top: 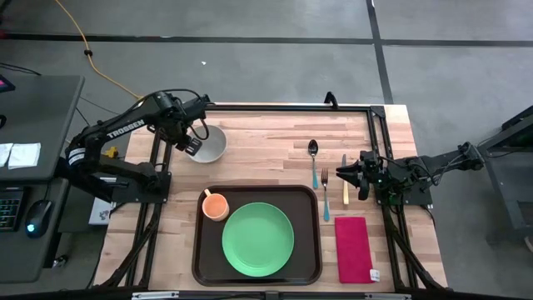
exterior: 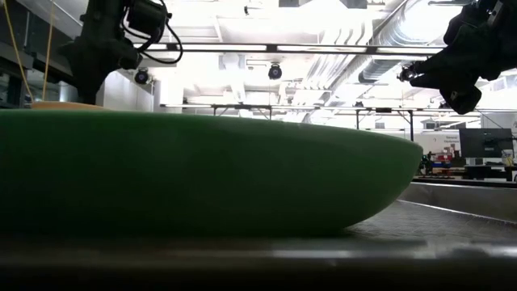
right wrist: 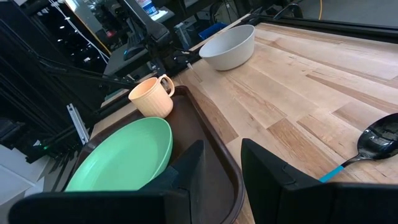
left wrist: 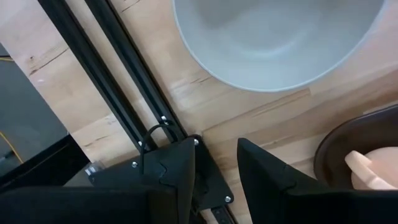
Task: Set up tray
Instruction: Put the gray bowl on top of the green plate on the brown serving tray
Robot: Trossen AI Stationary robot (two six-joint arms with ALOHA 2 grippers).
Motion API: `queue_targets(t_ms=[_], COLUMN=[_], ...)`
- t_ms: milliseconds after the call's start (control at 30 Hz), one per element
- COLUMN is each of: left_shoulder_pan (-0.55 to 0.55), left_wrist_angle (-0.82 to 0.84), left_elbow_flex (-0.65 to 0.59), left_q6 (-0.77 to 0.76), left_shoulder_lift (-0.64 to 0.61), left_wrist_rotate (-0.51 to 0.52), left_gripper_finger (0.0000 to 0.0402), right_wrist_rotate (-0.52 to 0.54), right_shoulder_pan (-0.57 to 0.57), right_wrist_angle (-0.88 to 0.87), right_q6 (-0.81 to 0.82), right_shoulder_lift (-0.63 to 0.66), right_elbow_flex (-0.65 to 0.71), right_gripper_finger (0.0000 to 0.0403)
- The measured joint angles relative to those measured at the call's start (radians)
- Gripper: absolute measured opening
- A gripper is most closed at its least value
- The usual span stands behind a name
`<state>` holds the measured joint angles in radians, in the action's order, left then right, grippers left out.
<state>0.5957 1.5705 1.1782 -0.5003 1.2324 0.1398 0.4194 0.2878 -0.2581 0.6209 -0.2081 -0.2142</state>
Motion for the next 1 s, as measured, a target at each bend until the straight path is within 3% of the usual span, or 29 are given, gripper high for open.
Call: queue_targets(t_ms=[800,1000], left_shoulder_pan=[0.0,0.0], left_wrist_angle=[-0.048,-0.117], left_elbow_flex=[0.0,-0.077], left_q6=[-0.084,-0.106], left_shoulder_lift=[0.0,-0.001], left_wrist_rotate=[0.073,0.044], left_gripper_finger=[0.015,0.015], right_wrist_rotate=[0.0,0.0], right_shoulder_pan=[0.0,0.0], right_wrist_angle=[0.0,0.0], right_q6=[0.0,0.0], right_shoulder_lift=[0.0,0.0], right_elbow_flex=[0.0,0.0], right_gripper_finger=[0.0083,0.0083])
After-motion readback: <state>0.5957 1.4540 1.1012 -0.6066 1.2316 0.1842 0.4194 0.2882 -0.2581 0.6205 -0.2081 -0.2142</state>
